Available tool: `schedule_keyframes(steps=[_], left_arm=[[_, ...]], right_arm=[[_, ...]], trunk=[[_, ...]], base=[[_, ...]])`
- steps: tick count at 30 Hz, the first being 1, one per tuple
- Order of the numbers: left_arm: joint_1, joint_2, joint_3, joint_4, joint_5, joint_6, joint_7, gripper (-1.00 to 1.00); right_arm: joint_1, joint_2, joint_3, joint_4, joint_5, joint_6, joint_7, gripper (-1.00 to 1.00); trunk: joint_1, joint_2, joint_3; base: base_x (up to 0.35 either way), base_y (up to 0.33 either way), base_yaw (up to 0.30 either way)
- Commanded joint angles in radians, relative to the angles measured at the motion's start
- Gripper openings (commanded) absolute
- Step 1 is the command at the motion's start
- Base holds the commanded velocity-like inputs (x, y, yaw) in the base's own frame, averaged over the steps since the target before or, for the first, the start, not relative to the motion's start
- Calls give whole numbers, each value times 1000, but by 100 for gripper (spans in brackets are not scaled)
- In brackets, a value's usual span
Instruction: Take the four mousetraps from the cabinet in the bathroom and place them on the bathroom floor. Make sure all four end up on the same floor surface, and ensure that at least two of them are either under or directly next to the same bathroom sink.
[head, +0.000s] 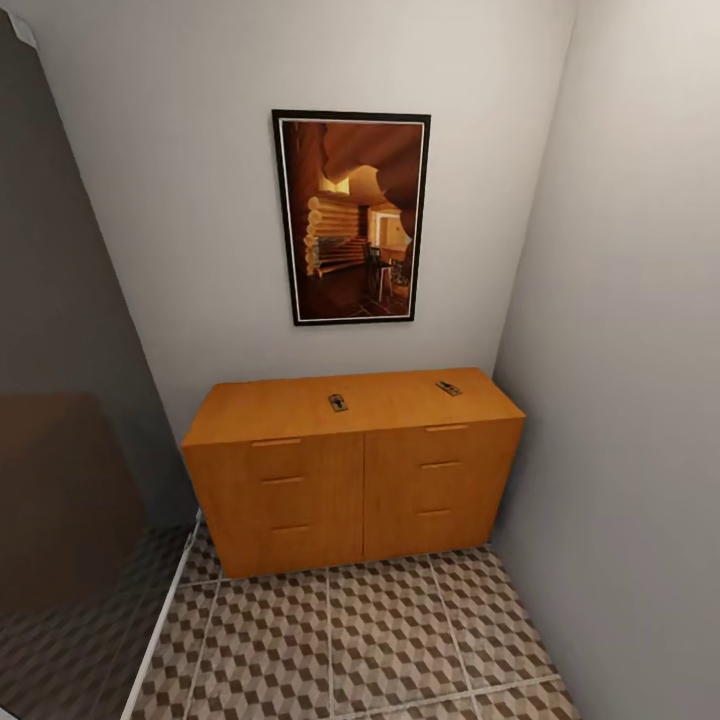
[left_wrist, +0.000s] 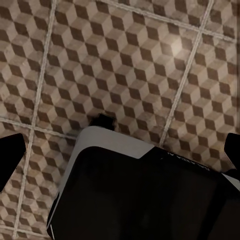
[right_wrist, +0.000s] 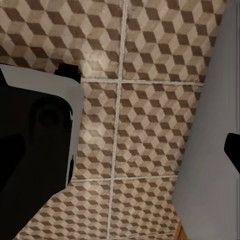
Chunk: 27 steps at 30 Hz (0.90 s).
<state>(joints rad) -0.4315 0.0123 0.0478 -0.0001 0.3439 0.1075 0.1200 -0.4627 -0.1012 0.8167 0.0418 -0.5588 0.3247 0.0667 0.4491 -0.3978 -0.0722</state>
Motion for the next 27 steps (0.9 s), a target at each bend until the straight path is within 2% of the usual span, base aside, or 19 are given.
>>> schedule_keyframes(steps=[1, 17, 27], left_arm=[[-1, 0, 4, 0, 2, 3, 3, 100], [-1, 0, 5, 2, 3, 7, 3, 100], [-1, 0, 5, 3, 3, 7, 3, 100]], right_arm=[[-1, 0, 9, 1, -6, 2, 5, 100], [-1, 0, 9, 1, -6, 2, 5, 100], [-1, 0, 9, 1, -6, 2, 5, 100]], trunk=[[1, -2, -2], [1, -2, -2], [1, -2, -2]], base=[[154, -210, 120], [197, -230, 237], [55, -60, 115]])
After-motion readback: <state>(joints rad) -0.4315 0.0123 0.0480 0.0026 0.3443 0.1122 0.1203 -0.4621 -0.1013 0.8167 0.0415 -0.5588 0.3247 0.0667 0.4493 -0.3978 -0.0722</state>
